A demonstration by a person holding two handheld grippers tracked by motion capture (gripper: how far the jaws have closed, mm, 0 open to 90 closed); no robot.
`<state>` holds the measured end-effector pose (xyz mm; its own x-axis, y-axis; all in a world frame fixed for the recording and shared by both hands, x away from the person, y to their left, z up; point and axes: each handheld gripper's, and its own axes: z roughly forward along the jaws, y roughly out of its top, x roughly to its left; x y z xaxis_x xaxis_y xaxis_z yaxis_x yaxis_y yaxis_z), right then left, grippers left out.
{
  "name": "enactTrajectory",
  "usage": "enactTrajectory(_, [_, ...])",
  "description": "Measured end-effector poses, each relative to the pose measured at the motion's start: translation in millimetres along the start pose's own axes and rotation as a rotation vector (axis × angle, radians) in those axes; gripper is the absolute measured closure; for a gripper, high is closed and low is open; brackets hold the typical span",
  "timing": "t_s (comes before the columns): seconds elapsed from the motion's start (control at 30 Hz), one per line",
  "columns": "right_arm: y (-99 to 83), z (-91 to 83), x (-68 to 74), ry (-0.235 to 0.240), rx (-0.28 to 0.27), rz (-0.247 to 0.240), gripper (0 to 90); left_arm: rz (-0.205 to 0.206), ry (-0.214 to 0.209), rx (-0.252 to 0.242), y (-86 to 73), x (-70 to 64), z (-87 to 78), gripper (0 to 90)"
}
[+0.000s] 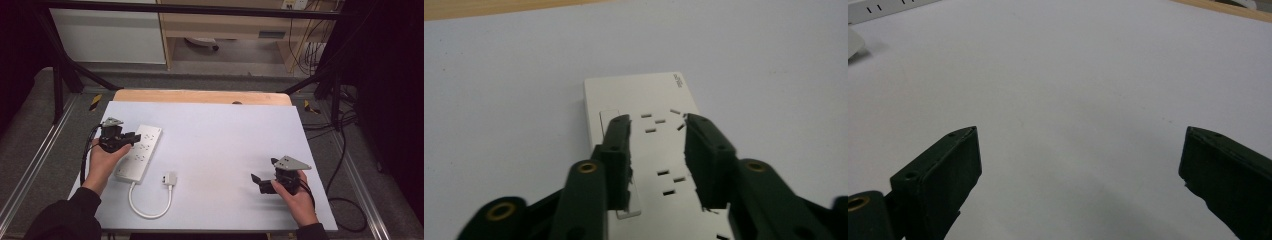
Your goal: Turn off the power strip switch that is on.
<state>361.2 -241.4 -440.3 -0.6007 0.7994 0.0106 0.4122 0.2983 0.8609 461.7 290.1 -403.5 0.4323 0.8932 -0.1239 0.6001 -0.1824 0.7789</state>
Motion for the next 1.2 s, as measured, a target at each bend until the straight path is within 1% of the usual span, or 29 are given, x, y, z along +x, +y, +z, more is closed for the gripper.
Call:
enactTrajectory(0.07, [0.0, 0.1, 0.2, 0.0, 0.001, 0.001, 3.9, -0.004, -0.001, -0.002, 0.7, -1.8, 0.2, 53.4])
enactTrajectory(0.17, [0.0, 0.2, 0.1, 0.001, 0.003, 0.0, 3.9, 0.001, 0.003, -0.001, 1.7, -5.0, 1.9, 43.5])
enactTrajectory(0.33, [-0.1, 0.2, 0.1, 0.003, 0.003, 0.0, 3.9, 0.016, 0.007, -0.002, 3.3, -11.6, 4.4, 33.5])
enactTrajectory(0.4, [-0.1, 0.5, 0.1, 0.003, 0.002, 0.0, 3.9, 0.023, 0.01, -0.002, 4.3, -14.5, 5.1, 27.4])
enactTrajectory(0.5, [-0.2, 0.3, 0.3, 0.005, 0.004, -0.003, 3.9, 0.02, 0.014, -0.018, 5.5, -18.7, 5.5, 18.3])
enactTrajectory(0.57, [-0.3, 0.5, 0.5, 0.006, 0.007, -0.007, 3.8, 0.018, 0.012, -0.022, 6.1, -19.8, 5.6, 14.2])
enactTrajectory(0.63, [-0.3, 0.6, 0.8, 0.008, 0.008, -0.005, 3.8, 0.013, 0.007, -0.026, 6.0, -20.8, 5.8, 12.0])
enactTrajectory(0.77, [-0.3, 0.7, 0.6, 0.009, 0.007, -0.004, 3.8, -0.005, -0.002, -0.035, 4.6, -21.6, 5.6, 10.7])
enactTrajectory(0.9, [-0.3, 0.9, 0.9, 0.011, 0.008, -0.005, 3.9, -0.005, -0.01, -0.034, 2.1, -21.6, 4.8, 9.9])
enactTrajectory(1.03, [-0.3, 1.1, 0.6, 0.01, 0.007, -0.007, 3.8, -0.016, -0.011, -0.044, -0.2, -20.7, 1.4, 9.9])
enactTrajectory(1.2, [-0.2, 1.0, 1.0, 0.011, 0.008, -0.005, 3.8, -0.006, -0.02, -0.058, -1.7, -21.7, -3.3, 8.8])
